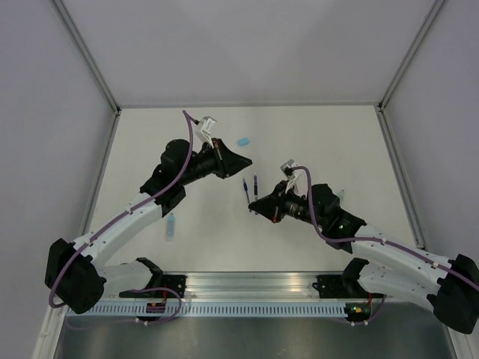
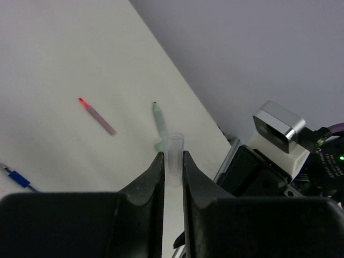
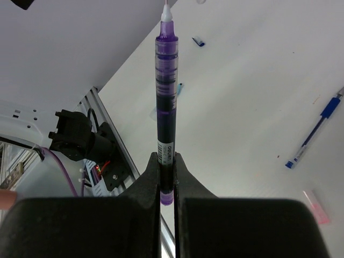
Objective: Insert the pens into the pen caps
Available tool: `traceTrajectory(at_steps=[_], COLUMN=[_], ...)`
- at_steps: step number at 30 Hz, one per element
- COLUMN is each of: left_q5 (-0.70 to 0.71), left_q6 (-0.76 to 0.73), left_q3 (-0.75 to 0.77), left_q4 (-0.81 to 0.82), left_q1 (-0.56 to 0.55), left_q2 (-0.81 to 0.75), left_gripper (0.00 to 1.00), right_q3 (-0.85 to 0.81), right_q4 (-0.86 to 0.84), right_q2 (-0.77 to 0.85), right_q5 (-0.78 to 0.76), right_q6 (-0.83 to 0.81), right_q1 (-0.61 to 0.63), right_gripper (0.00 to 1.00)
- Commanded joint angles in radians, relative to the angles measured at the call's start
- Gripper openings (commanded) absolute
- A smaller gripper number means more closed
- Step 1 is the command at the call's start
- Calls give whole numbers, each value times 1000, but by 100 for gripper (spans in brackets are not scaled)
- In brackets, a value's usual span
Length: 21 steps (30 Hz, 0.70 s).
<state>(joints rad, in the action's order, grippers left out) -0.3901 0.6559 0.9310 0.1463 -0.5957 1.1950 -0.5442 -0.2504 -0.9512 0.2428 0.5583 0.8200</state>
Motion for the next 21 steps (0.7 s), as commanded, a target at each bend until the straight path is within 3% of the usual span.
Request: traceTrajectory(at_steps=[1, 21], left_q5=[-98, -87], left_q6=[96, 113], left_q3=[-37, -112], left_q4=[173, 222], left_q1=[0, 0], left_q2=[-37, -150], left_gripper=[2, 2], right_q3=[-3, -10], right_q4=[-112, -158], right_q2=[-8, -32], right_q5=[-16, -42], right_q6=[14, 40], right_q1=[42, 97], right_gripper=[0, 0])
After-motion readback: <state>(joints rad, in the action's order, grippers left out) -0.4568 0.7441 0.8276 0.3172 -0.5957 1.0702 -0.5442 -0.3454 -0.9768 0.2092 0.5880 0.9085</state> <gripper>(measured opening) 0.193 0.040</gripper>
